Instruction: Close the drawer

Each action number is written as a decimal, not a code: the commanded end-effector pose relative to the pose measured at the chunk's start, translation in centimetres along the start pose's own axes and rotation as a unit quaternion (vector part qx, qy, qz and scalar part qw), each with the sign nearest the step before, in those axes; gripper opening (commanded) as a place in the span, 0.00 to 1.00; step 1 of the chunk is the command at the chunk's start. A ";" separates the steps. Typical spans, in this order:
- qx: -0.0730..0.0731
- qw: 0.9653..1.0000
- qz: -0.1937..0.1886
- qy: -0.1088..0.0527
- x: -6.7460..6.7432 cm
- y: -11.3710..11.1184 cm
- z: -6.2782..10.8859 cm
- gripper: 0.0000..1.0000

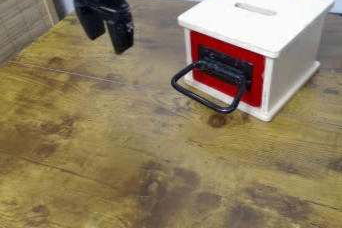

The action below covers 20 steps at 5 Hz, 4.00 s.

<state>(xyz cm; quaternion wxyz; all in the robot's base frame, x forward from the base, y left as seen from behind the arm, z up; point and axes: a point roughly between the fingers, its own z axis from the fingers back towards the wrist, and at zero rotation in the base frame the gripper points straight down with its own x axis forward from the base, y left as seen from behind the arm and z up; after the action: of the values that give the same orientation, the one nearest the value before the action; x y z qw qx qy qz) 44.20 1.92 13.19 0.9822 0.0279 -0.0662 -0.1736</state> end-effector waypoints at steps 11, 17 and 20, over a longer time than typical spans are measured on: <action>0.038 0.992 0.115 -0.032 -1.8 2.1 3.8 1.00; 0.034 0.987 -0.140 -0.072 -0.5 3.7 4.0 1.00; 0.065 0.989 -0.109 -0.078 0.0 4.5 4.9 1.00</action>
<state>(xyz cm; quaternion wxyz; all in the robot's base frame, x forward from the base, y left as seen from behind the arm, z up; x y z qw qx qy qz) 45.04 6.85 13.28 0.9566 0.0580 -0.0966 -0.2688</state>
